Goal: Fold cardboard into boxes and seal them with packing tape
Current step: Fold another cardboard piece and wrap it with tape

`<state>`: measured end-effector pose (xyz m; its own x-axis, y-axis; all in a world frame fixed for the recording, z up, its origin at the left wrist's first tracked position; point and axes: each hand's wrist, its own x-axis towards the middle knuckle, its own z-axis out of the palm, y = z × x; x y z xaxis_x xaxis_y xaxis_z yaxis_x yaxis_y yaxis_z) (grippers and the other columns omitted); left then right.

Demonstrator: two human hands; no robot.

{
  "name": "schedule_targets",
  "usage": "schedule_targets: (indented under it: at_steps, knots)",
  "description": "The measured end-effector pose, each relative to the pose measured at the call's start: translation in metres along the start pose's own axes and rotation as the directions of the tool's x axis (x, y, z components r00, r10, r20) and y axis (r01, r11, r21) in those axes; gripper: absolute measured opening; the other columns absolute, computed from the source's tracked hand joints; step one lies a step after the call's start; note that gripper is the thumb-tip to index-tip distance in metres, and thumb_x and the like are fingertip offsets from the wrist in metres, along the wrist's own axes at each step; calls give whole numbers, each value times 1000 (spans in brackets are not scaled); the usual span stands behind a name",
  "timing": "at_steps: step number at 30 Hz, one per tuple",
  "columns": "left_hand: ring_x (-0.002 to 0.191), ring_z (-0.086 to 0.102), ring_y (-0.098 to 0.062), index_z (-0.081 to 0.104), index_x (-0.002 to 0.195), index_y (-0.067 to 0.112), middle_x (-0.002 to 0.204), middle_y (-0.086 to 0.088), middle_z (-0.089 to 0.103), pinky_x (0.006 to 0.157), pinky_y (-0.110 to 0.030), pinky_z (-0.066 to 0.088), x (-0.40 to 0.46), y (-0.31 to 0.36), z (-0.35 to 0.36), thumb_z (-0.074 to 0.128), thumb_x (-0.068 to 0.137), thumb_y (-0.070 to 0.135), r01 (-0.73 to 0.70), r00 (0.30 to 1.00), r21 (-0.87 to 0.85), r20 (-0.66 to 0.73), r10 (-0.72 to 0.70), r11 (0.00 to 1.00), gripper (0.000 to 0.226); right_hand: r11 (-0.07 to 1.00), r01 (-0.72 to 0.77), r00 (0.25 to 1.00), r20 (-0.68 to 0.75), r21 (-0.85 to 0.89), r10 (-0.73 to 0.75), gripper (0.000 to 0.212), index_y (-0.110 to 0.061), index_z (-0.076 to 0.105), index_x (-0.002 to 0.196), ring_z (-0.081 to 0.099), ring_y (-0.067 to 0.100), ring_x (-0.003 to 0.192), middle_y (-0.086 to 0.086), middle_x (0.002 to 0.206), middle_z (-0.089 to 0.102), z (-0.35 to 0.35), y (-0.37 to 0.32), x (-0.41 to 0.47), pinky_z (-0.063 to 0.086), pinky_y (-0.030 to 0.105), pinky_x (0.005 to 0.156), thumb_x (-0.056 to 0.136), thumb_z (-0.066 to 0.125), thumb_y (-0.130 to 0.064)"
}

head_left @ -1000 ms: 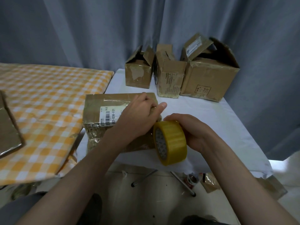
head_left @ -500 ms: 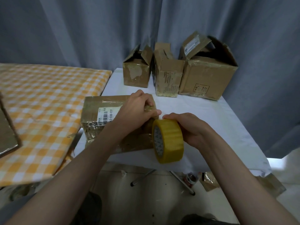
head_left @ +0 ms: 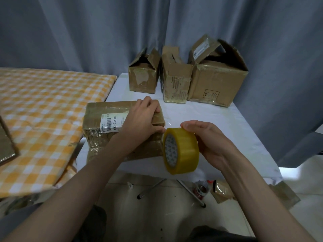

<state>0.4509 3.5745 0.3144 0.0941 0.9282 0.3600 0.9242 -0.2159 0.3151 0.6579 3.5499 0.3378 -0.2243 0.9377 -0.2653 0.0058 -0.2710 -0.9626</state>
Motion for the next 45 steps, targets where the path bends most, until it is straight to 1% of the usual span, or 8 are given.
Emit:
schedule_targets:
  at_steps: [4, 7, 12, 20, 28, 38, 43, 45]
  knots:
    - [112, 45, -15, 53, 122, 23, 123, 3, 47, 91, -27, 38, -2, 0, -9, 81, 74, 45, 25, 1000, -136, 16, -23, 990, 60, 993, 108, 994, 28, -43, -107, 17, -9, 75, 100, 65, 3, 70, -4, 83, 70, -2, 3, -5, 51, 17, 58, 96, 64, -22]
    - [110, 47, -9, 70, 109, 25, 115, 6, 53, 93, -27, 40, -6, 9, -24, 71, 86, 41, -46, 994, -312, -105, 14, 949, 28, 983, 161, 987, 6, -92, -161, 16, -13, 75, 98, 66, 2, 76, -3, 91, 69, -2, 3, -7, 52, 17, 61, 97, 64, -23]
    - [79, 57, -4, 78, 92, 34, 87, 14, 63, 63, -15, 41, -18, 47, -33, 76, 73, 54, -85, 988, -409, 84, 131, 908, 27, 964, 221, 975, 6, -145, -223, 15, -16, 74, 93, 69, 13, 90, 11, 109, 69, 1, 2, -13, 55, 21, 66, 97, 61, -21]
    - [67, 57, 6, 81, 85, 25, 71, 17, 64, 54, -6, 37, -20, 51, -38, 81, 80, 31, 18, 999, -414, 34, -4, 910, 8, 968, 248, 967, 67, -45, -245, 34, -26, 62, 123, 69, 16, 81, 7, 89, 71, -4, 4, -19, 56, 24, 69, 98, 56, -5]
    - [62, 57, 5, 75, 74, 27, 65, 16, 63, 52, -8, 37, -19, 65, -48, 79, 82, 20, 126, 991, -311, 74, -109, 942, 11, 964, 262, 960, 91, 40, -265, 20, -9, 54, 113, 66, 16, 76, 13, 92, 66, -3, 7, -24, 55, 23, 67, 95, 59, -1]
    - [109, 52, -25, 54, 120, 6, 120, -11, 54, 77, -27, 35, -25, 80, -40, 57, 92, 10, 50, 987, 163, 145, -74, 985, 28, 965, 196, 970, 177, -174, -165, 32, -32, 54, 123, 72, 13, 93, -6, 97, 76, 4, 25, -23, 56, 32, 86, 94, 66, -27]
    - [86, 53, -20, 56, 96, 12, 98, -7, 62, 67, -28, 36, -23, 81, -65, 45, 94, 3, 88, 994, -136, 82, -78, 987, 13, 889, 410, 911, 124, -203, -392, 35, -41, 54, 123, 70, 30, 89, 10, 97, 74, 6, 13, -30, 60, 38, 78, 96, 64, -21]
    - [77, 51, -9, 52, 85, 22, 86, 4, 59, 60, -18, 37, -25, 88, -75, 43, 99, 8, 41, 999, -305, 8, -41, 952, 21, 825, 481, 873, 79, -297, -480, 25, -39, 60, 114, 62, 45, 94, 27, 101, 65, 3, 2, -29, 59, 56, 78, 97, 62, -21]
